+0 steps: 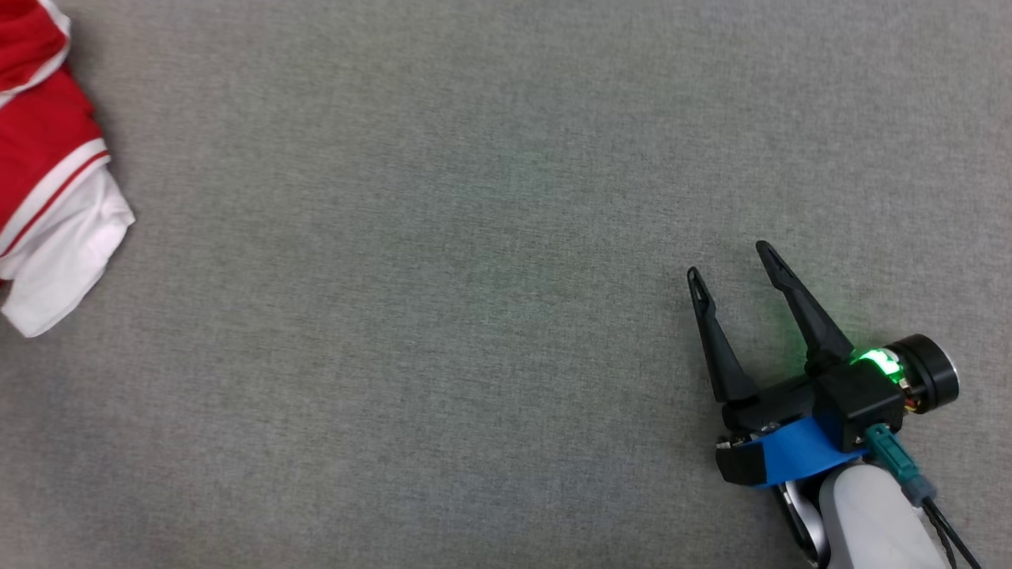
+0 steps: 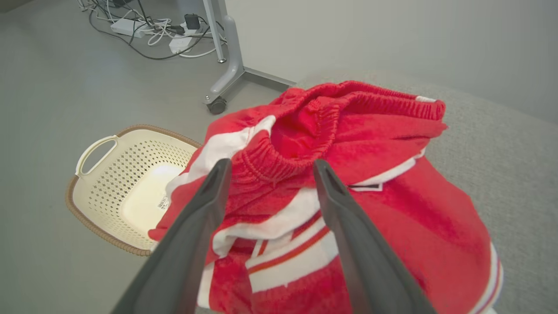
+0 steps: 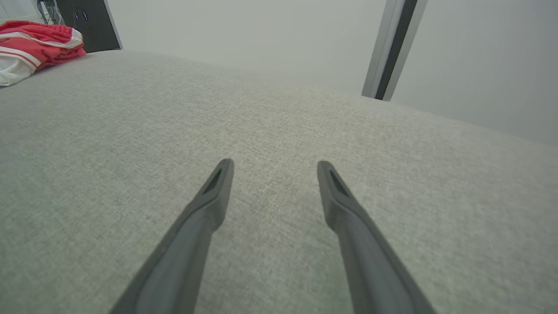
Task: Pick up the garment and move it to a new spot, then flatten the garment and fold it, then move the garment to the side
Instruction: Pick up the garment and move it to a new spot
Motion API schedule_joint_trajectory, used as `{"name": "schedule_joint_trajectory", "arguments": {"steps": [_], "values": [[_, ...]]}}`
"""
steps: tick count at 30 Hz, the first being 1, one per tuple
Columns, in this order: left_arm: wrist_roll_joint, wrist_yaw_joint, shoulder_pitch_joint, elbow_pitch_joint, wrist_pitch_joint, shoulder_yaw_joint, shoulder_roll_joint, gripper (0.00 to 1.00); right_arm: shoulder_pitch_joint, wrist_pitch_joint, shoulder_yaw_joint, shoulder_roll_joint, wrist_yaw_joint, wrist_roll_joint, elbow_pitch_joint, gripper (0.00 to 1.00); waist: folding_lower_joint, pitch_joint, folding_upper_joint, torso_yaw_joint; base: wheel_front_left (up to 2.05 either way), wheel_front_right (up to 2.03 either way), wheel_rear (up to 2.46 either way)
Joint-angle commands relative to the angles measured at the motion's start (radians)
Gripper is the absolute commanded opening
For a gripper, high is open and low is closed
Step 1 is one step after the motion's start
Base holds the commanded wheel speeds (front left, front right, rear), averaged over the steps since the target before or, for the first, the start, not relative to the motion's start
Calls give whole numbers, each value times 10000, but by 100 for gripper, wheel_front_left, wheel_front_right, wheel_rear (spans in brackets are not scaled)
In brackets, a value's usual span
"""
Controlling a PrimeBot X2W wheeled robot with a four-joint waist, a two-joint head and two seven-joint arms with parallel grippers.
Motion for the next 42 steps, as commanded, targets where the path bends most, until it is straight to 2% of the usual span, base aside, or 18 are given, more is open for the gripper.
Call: {"name": "schedule_joint_trajectory", "arguments": {"steps": [1,6,12,19,27,31,33,34,35,36,37,42], "values": [[-16,-9,-187,128,-122,30,98,100,77,-4,-59,-43,1,-22,-39,100,-2,53,0,-24,0,0,0],[-69,63,-831,1267,-961,178,159,100,109,3,-139,-50,1,51,-253,100,-2,338,0,-180,0,0,0],[134,12,-1540,1877,-1343,-310,320,100,94,6,-99,-50,1,81,-306,100,-2,606,0,-209,0,0,0],[-568,-7,-2367,2289,-1635,-104,317,100,122,10,-244,-60,-2,-9,-363,100,-2,836,0,-168,0,0,0],[-924,21,-2828,2503,-1730,-233,553,100,185,18,-291,-64,-5,-77,-347,100,-2,1026,0,-171,0,0,0],[-866,349,-2920,3202,-1133,-444,368,100,194,41,-332,-86,-8,-104,-297,100,-2,1129,0,-217,0,0,0],[-856,366,-2974,3503,-860,-527,300,100,177,43,-360,-94,-10,-122,-286,100,-2,1176,0,-241,0,0,0],[-898,331,-3000,3599,-772,-545,216,75,163,44,-374,-97,-10,-119,-285,100,-2,1197,0,-249,0,0,0],[-911,313,-3030,3659,-767,-563,172,41,145,46,-397,-100,-10,-110,-281,100,-2,1211,0,-253,0,0,0],[-867,292,-3058,3688,-839,-603,189,14,120,49,-419,-103,-10,-96,-279,100,-2,1221,0,-255,0,0,0],[-805,264,-3057,3720,-906,-665,246,0,91,58,-435,-104,-11,-78,-278,100,-2,1226,0,-259,0,0,0],[-477,215,-3165,3731,-1439,-966,512,0,-75,66,-326,-98,-10,110,-238,100,-2,1078,0,-280,0,0,0]]}}
